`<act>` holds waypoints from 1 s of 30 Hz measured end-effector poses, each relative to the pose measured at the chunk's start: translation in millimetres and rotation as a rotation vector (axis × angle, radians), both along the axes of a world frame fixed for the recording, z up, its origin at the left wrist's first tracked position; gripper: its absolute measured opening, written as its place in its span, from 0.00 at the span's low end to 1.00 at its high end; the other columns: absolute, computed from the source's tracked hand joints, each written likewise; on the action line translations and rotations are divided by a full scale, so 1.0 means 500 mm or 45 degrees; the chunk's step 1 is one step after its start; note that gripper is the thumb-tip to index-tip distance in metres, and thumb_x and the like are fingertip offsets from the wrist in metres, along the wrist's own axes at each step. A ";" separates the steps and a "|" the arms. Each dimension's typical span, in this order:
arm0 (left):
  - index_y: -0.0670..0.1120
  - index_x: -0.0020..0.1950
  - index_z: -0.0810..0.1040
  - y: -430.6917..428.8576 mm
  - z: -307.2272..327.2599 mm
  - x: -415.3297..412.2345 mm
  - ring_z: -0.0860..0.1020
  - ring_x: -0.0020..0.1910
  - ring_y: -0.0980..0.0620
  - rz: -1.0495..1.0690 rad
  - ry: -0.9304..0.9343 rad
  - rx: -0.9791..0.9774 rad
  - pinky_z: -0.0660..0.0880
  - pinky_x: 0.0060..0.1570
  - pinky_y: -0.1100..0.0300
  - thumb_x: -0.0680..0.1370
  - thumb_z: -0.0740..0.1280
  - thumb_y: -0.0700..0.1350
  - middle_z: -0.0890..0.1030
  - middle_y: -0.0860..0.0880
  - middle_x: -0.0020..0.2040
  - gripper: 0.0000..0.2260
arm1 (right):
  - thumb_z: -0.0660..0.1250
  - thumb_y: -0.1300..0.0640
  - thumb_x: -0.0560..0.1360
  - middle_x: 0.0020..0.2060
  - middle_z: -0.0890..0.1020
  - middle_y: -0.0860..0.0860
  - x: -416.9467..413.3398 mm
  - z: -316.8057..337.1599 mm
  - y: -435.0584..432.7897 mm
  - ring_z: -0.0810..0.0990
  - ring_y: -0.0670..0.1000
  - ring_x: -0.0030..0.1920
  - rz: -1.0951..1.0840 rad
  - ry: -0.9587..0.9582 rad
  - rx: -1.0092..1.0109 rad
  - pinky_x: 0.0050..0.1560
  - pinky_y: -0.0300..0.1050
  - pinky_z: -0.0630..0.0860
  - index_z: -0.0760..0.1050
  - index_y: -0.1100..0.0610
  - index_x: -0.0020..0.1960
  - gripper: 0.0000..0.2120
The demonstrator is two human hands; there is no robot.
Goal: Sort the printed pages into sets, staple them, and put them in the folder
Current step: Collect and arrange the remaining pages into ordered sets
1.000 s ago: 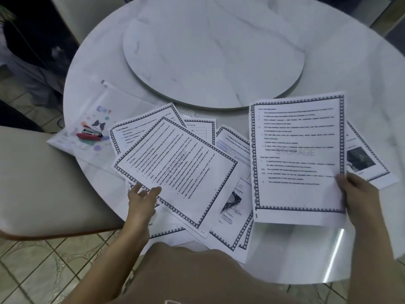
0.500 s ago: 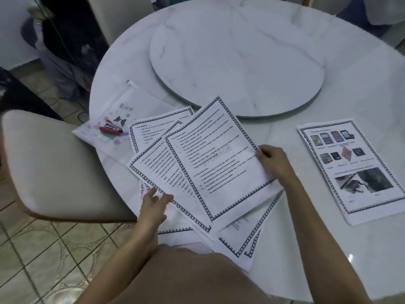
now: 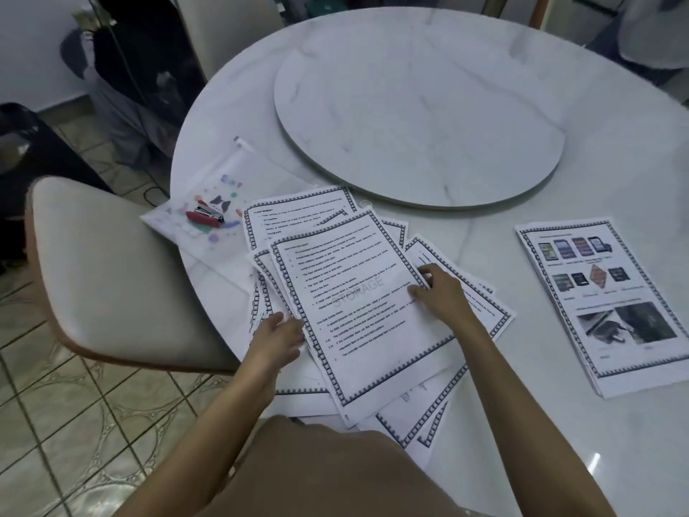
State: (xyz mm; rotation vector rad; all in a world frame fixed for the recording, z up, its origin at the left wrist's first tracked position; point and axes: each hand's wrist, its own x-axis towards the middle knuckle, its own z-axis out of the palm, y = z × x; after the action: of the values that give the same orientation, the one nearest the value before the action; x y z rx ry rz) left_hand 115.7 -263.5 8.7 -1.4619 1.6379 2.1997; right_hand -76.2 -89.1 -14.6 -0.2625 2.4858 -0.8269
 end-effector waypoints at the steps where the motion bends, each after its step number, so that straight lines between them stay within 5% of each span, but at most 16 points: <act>1: 0.41 0.71 0.61 -0.004 -0.001 -0.005 0.75 0.55 0.46 -0.017 0.007 -0.003 0.71 0.56 0.54 0.78 0.62 0.43 0.75 0.42 0.59 0.23 | 0.64 0.56 0.76 0.54 0.77 0.52 0.001 -0.003 0.006 0.74 0.55 0.57 0.026 -0.030 -0.009 0.51 0.41 0.70 0.70 0.58 0.63 0.16; 3: 0.41 0.67 0.67 -0.009 -0.004 -0.016 0.76 0.49 0.47 -0.047 0.016 -0.014 0.71 0.52 0.55 0.78 0.62 0.42 0.77 0.44 0.53 0.17 | 0.62 0.55 0.77 0.49 0.77 0.51 0.005 -0.003 0.019 0.73 0.53 0.53 0.088 -0.039 -0.014 0.42 0.37 0.67 0.71 0.62 0.61 0.15; 7: 0.45 0.47 0.73 -0.009 -0.002 -0.046 0.78 0.38 0.50 -0.035 0.056 -0.020 0.75 0.41 0.59 0.77 0.61 0.37 0.79 0.47 0.43 0.04 | 0.60 0.56 0.78 0.57 0.78 0.58 0.013 0.002 0.036 0.75 0.57 0.57 0.122 0.014 -0.082 0.47 0.41 0.65 0.72 0.61 0.61 0.14; 10: 0.42 0.56 0.72 -0.017 0.000 -0.070 0.80 0.40 0.48 -0.063 0.081 -0.052 0.78 0.40 0.58 0.77 0.63 0.39 0.81 0.42 0.50 0.09 | 0.61 0.59 0.78 0.49 0.79 0.52 0.017 0.027 0.041 0.75 0.53 0.50 0.083 0.113 -0.279 0.44 0.41 0.67 0.75 0.58 0.54 0.07; 14: 0.42 0.65 0.70 -0.035 0.017 -0.103 0.76 0.58 0.42 -0.104 0.166 -0.156 0.73 0.61 0.45 0.78 0.62 0.44 0.76 0.43 0.63 0.16 | 0.62 0.59 0.78 0.38 0.78 0.44 0.028 0.068 0.042 0.75 0.42 0.39 0.028 0.225 -0.626 0.43 0.41 0.71 0.74 0.48 0.44 0.07; 16: 0.42 0.60 0.74 -0.042 0.047 -0.124 0.77 0.57 0.44 -0.064 0.271 -0.221 0.71 0.63 0.47 0.78 0.62 0.45 0.79 0.44 0.59 0.12 | 0.61 0.59 0.78 0.37 0.77 0.49 0.035 0.087 0.037 0.73 0.44 0.39 -0.029 0.298 -0.755 0.42 0.42 0.70 0.72 0.47 0.42 0.09; 19: 0.46 0.55 0.75 -0.049 0.110 -0.147 0.79 0.47 0.60 -0.039 0.524 -0.445 0.75 0.49 0.68 0.79 0.60 0.45 0.80 0.54 0.48 0.07 | 0.61 0.62 0.77 0.43 0.78 0.61 0.044 0.115 0.025 0.74 0.47 0.45 -0.126 0.355 -0.966 0.49 0.45 0.72 0.73 0.53 0.46 0.05; 23: 0.53 0.47 0.75 -0.045 0.172 -0.149 0.77 0.45 0.59 -0.025 0.791 -0.710 0.75 0.49 0.64 0.80 0.59 0.44 0.78 0.57 0.44 0.06 | 0.60 0.67 0.77 0.52 0.79 0.46 0.057 0.143 0.007 0.78 0.38 0.53 -0.201 0.364 -1.184 0.56 0.34 0.73 0.71 0.48 0.55 0.15; 27: 0.54 0.50 0.74 -0.046 0.143 -0.133 0.76 0.44 0.66 -0.139 0.836 -0.832 0.73 0.47 0.70 0.79 0.60 0.45 0.78 0.59 0.45 0.05 | 0.59 0.67 0.77 0.50 0.78 0.45 0.072 0.122 -0.001 0.78 0.35 0.50 -0.205 0.274 -1.231 0.52 0.32 0.74 0.70 0.49 0.53 0.13; 30: 0.54 0.53 0.73 -0.042 0.091 -0.118 0.76 0.45 0.62 -0.246 0.735 -0.779 0.73 0.49 0.67 0.79 0.60 0.46 0.78 0.59 0.46 0.06 | 0.61 0.62 0.78 0.50 0.78 0.43 0.086 0.081 -0.004 0.78 0.34 0.49 -0.203 0.187 -1.090 0.54 0.34 0.74 0.70 0.47 0.53 0.10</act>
State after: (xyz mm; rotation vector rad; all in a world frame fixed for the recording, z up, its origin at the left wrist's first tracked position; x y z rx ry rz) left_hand 56.7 -284.5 54.1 -0.6723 2.6777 2.2398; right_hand -33.2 -91.0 25.7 -0.4214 2.1456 -1.9696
